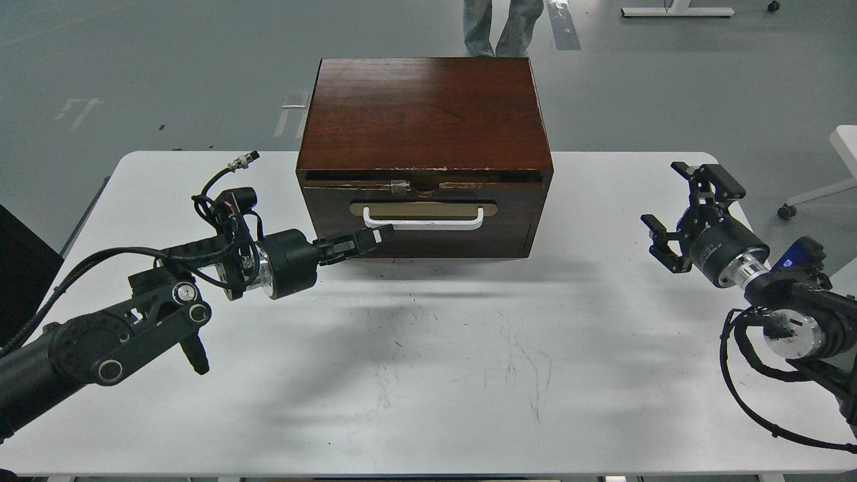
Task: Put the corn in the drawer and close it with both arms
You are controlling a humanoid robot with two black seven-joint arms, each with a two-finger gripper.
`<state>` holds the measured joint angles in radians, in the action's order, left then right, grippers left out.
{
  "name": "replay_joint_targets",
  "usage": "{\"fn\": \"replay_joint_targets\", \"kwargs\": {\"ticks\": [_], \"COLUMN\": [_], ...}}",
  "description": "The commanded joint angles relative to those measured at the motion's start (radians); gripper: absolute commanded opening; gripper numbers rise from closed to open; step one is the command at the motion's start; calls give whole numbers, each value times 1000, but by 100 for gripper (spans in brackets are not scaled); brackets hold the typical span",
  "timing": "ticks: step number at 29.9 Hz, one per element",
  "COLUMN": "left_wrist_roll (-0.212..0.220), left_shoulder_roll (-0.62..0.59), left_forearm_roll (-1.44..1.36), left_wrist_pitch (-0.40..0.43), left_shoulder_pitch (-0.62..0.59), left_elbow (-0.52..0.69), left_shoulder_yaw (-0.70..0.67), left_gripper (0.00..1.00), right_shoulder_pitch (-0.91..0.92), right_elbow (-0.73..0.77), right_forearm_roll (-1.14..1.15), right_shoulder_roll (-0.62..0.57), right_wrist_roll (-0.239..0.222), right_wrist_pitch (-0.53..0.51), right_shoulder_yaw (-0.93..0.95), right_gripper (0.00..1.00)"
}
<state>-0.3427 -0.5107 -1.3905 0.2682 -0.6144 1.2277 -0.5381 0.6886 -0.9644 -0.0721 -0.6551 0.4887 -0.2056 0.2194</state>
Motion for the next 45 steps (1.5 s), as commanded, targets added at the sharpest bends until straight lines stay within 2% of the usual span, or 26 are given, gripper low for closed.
{"fn": "replay_joint_targets", "kwargs": {"ticks": [1,16,18,20,24,27,31,32,33,35,36,37,38,45], "left_wrist_roll": [-1,-4,-10,-21,-29,-53,-146,-146,-146,-146,-146,-146,-146,-146], "left_shoulder_roll": [18,20,18,-2,-45,-68,-127,-138,-155,-172,-189,-202,-209,-265], "left_forearm_roll": [2,25,33,33,33,36,201,244,337,430,517,591,625,945], "left_wrist_pitch": [5,8,28,109,134,144,146,146,144,146,146,146,147,144], "left_shoulder_pitch": [-15,-33,-36,-22,10,16,16,16,15,13,13,13,15,15], "left_elbow": [-31,-62,-45,-2,65,108,148,150,150,150,150,150,150,93], "left_shoulder_yaw": [1,0,6,6,6,-5,-14,-16,-20,-37,-63,-94,-109,-236], "left_gripper": [0,0,0,0,0,0,0,3,21,40,62,89,100,100], "right_shoulder_pitch": [-1,-1,-1,-1,-1,-3,-1,-1,-1,0,3,6,8,11], "right_elbow": [-1,-4,-4,-4,-5,-4,-5,-4,-4,-4,-2,-1,-1,4], "right_forearm_roll": [0,0,0,0,0,0,0,0,0,0,0,0,0,0], "right_shoulder_roll": [0,0,0,0,0,0,-1,-1,-1,-1,-1,-3,-3,0], "right_wrist_roll": [0,0,0,0,0,0,0,0,0,0,0,0,0,0], "right_wrist_pitch": [0,0,0,0,0,0,0,0,0,0,0,0,0,2], "right_shoulder_yaw": [0,1,1,1,3,3,11,12,14,14,15,15,15,78], "right_gripper": [99,99,99,99,99,99,99,99,99,99,99,99,99,99]}}
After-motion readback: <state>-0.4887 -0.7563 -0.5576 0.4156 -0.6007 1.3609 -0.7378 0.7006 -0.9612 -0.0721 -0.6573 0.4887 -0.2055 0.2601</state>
